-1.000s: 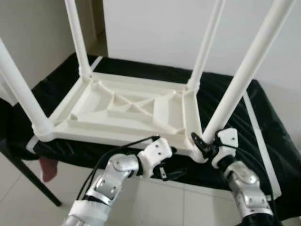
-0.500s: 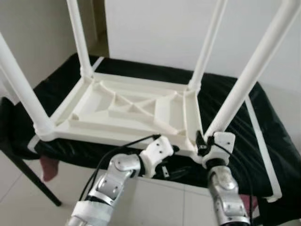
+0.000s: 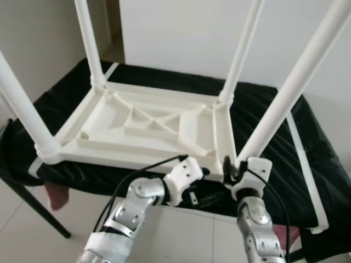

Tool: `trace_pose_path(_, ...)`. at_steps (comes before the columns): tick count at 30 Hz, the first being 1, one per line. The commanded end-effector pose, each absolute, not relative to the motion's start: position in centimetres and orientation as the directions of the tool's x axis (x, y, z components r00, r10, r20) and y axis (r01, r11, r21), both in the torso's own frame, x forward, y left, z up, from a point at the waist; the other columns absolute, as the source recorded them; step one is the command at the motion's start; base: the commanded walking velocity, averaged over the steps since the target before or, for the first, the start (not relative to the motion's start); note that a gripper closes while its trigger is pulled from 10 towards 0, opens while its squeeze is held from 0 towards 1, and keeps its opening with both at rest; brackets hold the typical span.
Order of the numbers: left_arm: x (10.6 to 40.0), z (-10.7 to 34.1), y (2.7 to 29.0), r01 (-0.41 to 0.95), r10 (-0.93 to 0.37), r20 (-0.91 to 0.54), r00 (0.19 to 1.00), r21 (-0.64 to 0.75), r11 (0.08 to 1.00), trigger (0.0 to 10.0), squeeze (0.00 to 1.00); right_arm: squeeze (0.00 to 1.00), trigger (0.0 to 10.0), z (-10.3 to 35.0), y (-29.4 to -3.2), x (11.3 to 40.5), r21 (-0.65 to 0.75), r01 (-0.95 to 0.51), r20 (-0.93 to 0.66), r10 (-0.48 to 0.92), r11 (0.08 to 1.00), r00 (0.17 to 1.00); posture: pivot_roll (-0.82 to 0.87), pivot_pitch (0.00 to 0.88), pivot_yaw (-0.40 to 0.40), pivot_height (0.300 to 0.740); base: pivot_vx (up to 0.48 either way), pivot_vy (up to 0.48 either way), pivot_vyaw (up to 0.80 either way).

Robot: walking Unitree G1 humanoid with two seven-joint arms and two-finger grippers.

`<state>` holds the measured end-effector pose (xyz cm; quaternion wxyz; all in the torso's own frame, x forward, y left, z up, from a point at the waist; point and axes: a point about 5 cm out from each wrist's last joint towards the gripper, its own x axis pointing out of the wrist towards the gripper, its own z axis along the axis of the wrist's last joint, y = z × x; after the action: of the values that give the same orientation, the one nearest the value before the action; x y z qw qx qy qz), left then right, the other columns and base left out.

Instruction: Building children table

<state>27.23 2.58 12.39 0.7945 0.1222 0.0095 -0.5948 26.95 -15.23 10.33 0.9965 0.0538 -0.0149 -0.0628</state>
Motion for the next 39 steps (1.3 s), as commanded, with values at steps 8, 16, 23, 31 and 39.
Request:
trace_pose_path(8,27.6,12.2,2.7,0.931,-0.926,-0.16,0.342,0.188,0.312,10.0,0.0,1.0,10.0,10.9,-16.8,27.0,0.078,0.034,0.034,-0.036,0.996,0.999,0.01,0.0,-0.06,0.74,0.0,0.0,0.0)
trace_pose_path(16,27.4,12.2,2.4,0.937,-0.931,-0.161,0.327,0.187,0.297,10.0,0.0,0.0,10.0,11.4,-18.2,27.4,0.027,-0.102,0.056,0.1,0.994,0.993,0.01,0.0,-0.054,0.74,0.0,0.0,0.0)
trace_pose_path(23,27.4,12.2,2.4,0.937,-0.933,-0.161,0.323,0.19,0.292,10.0,0.0,0.0,10.0,11.7,-18.5,27.6,-0.023,-0.25,0.054,0.251,0.968,0.967,0.01,0.0,-0.053,0.74,0.0,0.0,0.0)
trace_pose_path(31,27.3,12.4,2.1,0.937,-0.934,-0.154,0.322,0.191,0.291,10.0,0.0,0.0,5.5,11.7,-18.4,27.6,-0.106,-0.4,0.023,0.404,0.911,0.914,0.01,0.0,-0.061,0.74,0.0,0.0,0.0)
trace_pose_path(39,27.2,12.3,2.3,0.937,-0.933,-0.154,0.325,0.185,0.296,10.0,0.0,0.0,0.0,11.3,-19.0,27.5,-0.106,-0.425,-0.002,0.428,0.899,0.904,0.01,0.0,-0.063,0.74,0.0,0.0,0.0)
